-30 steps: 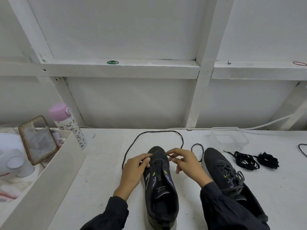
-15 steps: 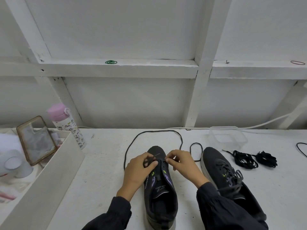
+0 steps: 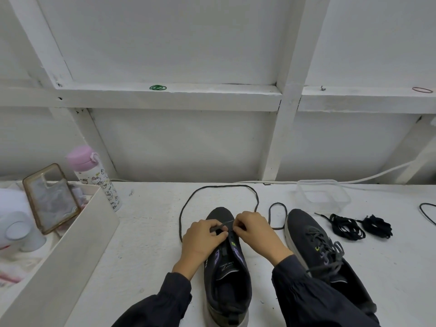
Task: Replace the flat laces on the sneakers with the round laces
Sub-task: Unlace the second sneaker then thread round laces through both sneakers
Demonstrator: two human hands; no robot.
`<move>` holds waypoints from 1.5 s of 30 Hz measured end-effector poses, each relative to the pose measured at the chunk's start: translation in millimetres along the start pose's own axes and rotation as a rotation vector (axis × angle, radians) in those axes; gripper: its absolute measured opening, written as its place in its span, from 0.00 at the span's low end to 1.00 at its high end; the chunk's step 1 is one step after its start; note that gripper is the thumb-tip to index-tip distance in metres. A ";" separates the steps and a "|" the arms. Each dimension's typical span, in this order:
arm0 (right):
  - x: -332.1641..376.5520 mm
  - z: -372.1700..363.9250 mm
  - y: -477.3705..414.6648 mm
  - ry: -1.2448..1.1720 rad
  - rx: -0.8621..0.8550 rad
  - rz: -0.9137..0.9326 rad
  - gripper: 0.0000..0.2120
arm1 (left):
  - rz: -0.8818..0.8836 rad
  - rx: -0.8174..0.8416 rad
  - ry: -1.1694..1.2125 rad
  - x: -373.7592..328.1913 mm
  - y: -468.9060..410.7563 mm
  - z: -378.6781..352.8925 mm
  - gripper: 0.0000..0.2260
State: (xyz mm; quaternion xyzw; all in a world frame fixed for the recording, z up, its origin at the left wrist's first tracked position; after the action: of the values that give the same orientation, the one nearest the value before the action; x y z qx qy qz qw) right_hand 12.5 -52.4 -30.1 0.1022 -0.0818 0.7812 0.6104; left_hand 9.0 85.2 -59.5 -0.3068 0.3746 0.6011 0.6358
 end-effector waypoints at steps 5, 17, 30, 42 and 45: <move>5.2 -2.0 -4.1 0.079 0.016 -0.003 0.07 | 0.000 0.003 0.167 2.9 1.0 -4.8 0.05; -30.1 -30.9 6.7 -0.844 0.113 -0.328 0.04 | -0.017 -0.019 -0.018 -0.2 2.3 -0.4 0.04; -12.6 -24.6 12.5 -0.786 0.265 -0.277 0.14 | -0.116 0.072 0.051 2.4 0.5 -11.6 0.01; 1.8 -13.6 12.0 -0.488 0.196 -0.166 0.19 | 0.077 -0.052 0.669 16.0 5.7 -1.5 0.05; 12.4 -8.1 8.0 -0.188 0.092 -0.117 0.17 | 0.068 -0.034 0.692 16.2 6.6 0.8 0.03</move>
State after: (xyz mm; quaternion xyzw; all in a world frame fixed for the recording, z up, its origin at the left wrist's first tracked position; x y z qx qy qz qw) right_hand 1.3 -40.8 -34.7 0.2073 -0.0966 0.7341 0.6394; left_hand 2.4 95.1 -72.3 -0.4905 0.5677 0.4884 0.4456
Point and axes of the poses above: each hand's wrist, its own y-axis away from the middle knuckle, its own z-axis out of the back of the hand, x = y × z, the point moved 9 cm from there along -y, towards the middle knuckle, and after that the axes turned 12 degrees about y, right-handed, at the moved point
